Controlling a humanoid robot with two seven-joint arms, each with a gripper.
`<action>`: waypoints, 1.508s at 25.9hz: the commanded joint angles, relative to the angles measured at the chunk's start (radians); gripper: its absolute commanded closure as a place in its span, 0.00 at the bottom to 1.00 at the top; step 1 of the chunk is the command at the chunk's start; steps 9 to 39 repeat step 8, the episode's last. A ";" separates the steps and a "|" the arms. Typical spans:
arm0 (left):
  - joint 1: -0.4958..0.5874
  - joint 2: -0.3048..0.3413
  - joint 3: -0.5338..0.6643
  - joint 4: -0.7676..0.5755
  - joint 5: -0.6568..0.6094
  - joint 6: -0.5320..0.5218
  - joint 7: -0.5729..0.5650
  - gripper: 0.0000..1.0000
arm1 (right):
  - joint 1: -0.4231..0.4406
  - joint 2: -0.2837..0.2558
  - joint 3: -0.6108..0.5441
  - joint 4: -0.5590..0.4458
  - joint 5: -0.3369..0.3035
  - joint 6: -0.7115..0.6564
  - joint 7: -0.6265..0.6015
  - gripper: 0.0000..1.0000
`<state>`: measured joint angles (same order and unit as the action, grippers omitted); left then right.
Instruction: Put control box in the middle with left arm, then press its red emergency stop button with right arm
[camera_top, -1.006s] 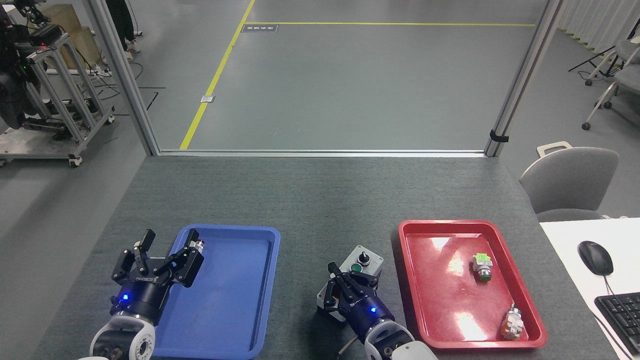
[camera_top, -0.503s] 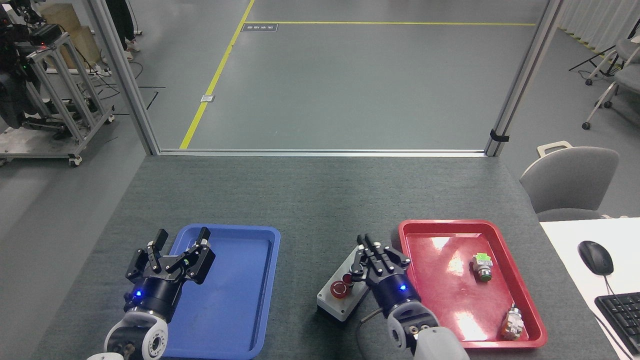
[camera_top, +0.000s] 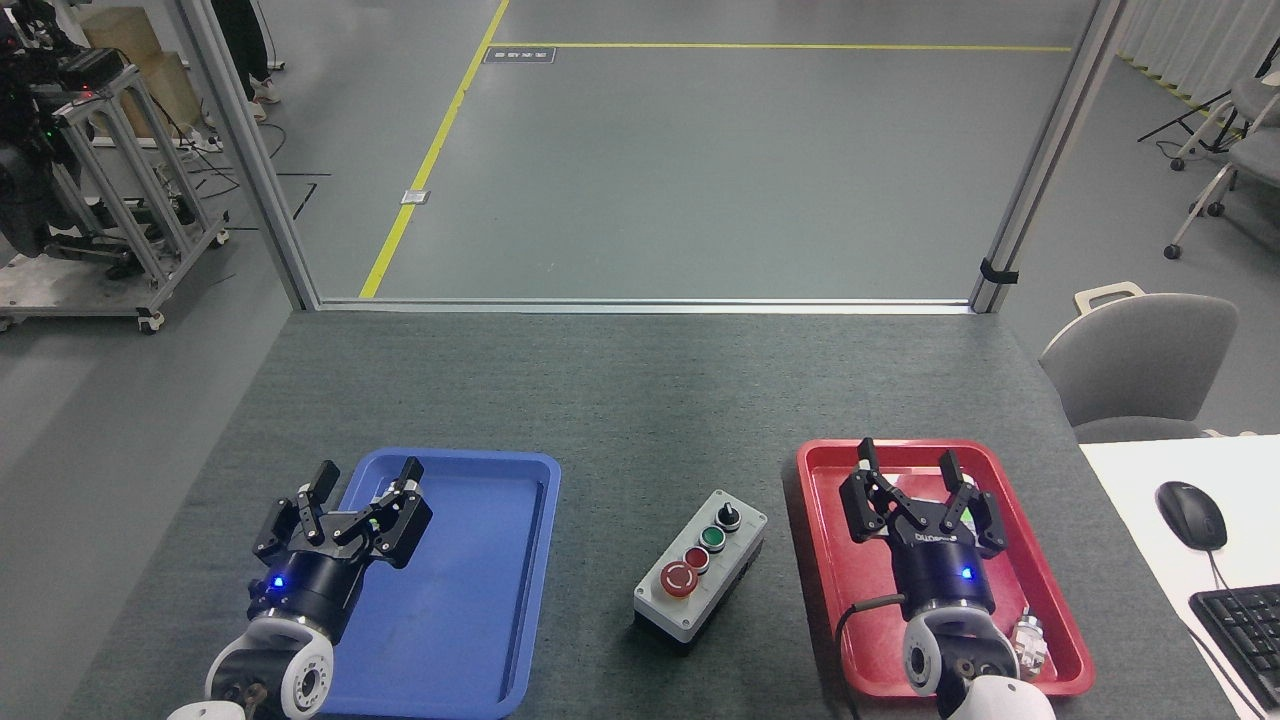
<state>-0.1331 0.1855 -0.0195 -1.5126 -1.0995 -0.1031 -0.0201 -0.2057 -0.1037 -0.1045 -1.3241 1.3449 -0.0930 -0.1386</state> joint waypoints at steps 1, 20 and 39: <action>0.007 -0.003 0.000 0.002 0.001 -0.007 0.008 0.01 | 0.034 0.001 -0.006 -0.021 0.003 0.016 0.005 0.00; 0.027 -0.009 -0.016 0.040 0.001 -0.012 0.098 0.01 | 0.060 0.002 -0.004 -0.027 0.005 0.016 -0.001 0.00; 0.027 -0.009 -0.016 0.040 0.001 -0.012 0.098 0.01 | 0.060 0.002 -0.004 -0.027 0.005 0.016 -0.001 0.00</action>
